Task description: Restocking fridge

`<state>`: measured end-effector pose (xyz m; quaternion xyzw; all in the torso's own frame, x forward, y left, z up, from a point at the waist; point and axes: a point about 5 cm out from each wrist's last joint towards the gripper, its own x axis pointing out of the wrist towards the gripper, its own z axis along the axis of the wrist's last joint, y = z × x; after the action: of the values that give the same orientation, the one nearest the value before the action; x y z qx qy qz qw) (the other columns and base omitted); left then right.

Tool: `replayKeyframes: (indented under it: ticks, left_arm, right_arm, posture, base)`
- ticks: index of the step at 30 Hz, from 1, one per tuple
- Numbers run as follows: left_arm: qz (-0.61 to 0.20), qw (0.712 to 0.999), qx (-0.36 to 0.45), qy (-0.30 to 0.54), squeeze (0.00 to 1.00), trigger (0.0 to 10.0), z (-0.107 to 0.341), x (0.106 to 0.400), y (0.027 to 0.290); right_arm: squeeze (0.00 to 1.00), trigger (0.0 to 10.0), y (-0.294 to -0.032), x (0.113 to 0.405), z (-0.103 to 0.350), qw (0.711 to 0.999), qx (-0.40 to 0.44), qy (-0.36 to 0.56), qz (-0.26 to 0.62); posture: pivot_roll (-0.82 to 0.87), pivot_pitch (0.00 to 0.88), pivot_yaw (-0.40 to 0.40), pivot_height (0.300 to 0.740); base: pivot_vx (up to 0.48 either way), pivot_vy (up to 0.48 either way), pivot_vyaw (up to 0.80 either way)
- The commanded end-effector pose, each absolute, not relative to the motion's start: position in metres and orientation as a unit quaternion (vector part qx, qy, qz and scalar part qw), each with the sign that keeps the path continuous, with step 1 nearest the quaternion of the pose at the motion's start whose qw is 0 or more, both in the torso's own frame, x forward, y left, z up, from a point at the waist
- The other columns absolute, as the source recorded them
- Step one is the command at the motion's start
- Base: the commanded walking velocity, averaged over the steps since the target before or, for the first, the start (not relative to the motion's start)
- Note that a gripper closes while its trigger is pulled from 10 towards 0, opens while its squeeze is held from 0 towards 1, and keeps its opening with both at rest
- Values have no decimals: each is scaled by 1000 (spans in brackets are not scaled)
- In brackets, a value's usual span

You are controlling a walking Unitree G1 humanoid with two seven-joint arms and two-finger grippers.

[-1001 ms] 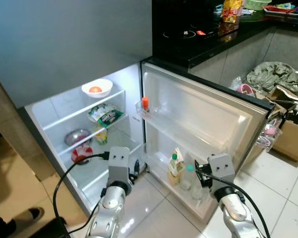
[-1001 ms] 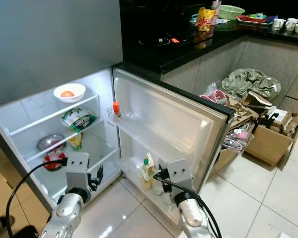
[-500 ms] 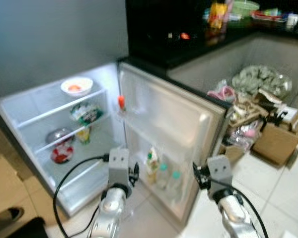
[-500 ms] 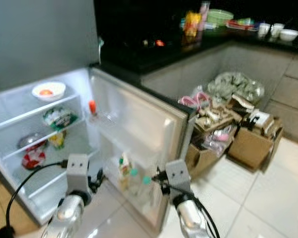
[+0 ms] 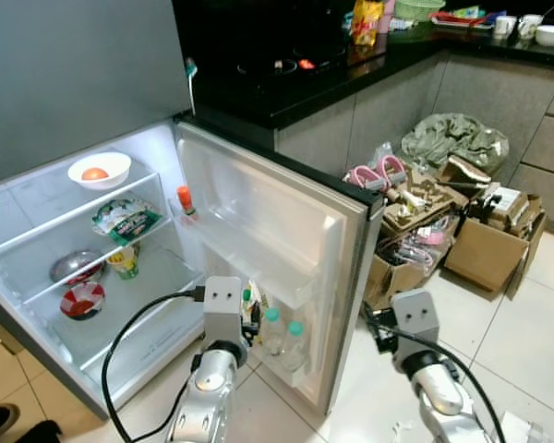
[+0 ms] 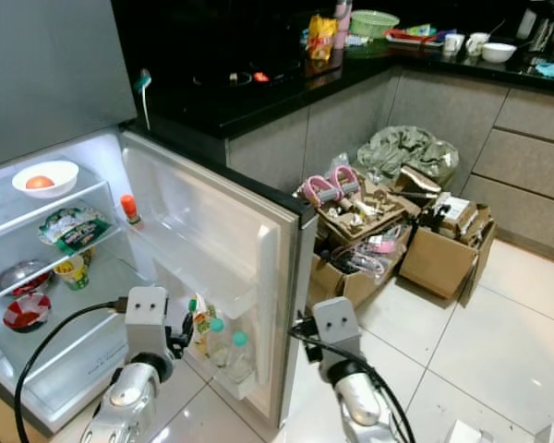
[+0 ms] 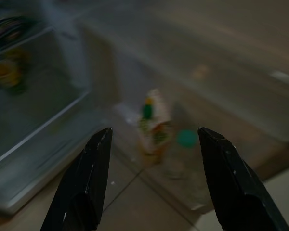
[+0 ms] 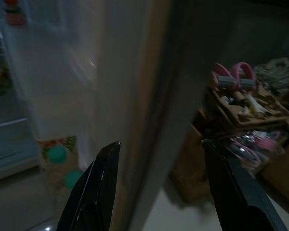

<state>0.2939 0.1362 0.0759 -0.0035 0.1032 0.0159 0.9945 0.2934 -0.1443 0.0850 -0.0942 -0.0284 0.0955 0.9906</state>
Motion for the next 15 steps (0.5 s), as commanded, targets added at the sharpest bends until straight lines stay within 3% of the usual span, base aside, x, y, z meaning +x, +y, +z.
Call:
replayKeyframes:
  ticks: [1, 8, 15]
  left_arm:
    - [52, 992, 13, 111, 0, 10000, 71, 288, 150]
    - [76, 989, 25, 128, 0, 10000, 63, 270, 168]
    - [107, 977, 75, 166, 0, 10000, 47, 221, 209]
  right_arm:
    - [0, 10000, -149, 297, 92, 990, -94, -38, 93]
    - [0, 10000, -154, 312, 110, 988, -102, -60, 98]
    - [0, 10000, -160, 350, 146, 983, -129, -89, 91]
  posture:
    - [-150, 85, 11, 721]
    - [-134, 98, 28, 721]
    - [-103, 114, 46, 721]
  base:
    - [0, 0, 0]
    - [0, 0, 0]
    - [0, 0, 0]
